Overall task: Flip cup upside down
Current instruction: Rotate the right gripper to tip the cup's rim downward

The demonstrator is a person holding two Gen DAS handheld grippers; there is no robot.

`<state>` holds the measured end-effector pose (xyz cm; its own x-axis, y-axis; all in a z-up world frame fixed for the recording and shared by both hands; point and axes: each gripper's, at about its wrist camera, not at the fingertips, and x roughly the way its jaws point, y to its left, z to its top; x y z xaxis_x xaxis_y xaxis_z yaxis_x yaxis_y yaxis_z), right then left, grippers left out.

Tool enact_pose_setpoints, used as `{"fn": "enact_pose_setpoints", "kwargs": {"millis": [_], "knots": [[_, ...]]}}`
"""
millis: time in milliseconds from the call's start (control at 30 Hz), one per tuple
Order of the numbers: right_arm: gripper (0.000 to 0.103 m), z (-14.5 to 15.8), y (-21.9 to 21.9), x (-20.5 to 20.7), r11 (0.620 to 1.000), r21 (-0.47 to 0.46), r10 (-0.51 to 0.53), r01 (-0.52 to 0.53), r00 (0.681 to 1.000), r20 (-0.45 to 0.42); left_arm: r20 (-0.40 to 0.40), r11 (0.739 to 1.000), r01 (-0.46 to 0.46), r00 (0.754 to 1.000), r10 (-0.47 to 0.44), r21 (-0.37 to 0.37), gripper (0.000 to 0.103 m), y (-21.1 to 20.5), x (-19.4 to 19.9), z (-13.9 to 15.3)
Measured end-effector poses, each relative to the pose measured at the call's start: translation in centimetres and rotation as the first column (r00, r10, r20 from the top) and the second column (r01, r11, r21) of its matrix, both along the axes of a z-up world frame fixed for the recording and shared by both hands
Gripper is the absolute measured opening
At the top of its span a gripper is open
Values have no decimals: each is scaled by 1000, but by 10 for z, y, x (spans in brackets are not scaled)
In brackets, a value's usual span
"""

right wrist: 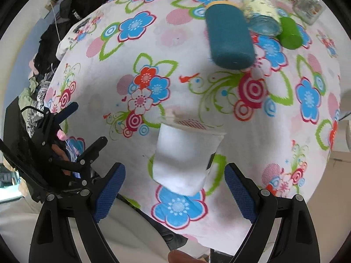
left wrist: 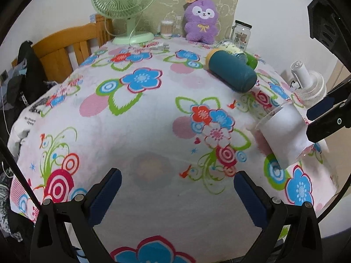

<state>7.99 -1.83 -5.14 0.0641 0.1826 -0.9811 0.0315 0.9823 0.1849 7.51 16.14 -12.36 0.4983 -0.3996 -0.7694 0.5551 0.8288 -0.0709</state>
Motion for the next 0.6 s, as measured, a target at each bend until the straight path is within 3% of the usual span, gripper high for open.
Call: {"fn": "enact_pose_setpoints", "kwargs": {"millis": [333,600], "knots": [[93,23,-32,-39,999,12,-46,45,996,79,-61,998,26,998,-29,-59,103,-32,-8,21],[94,20,-63,-83,988,92,-133,121,981,139,-62,997,24,998,-29,-70,103,-62,-13,37]]}}
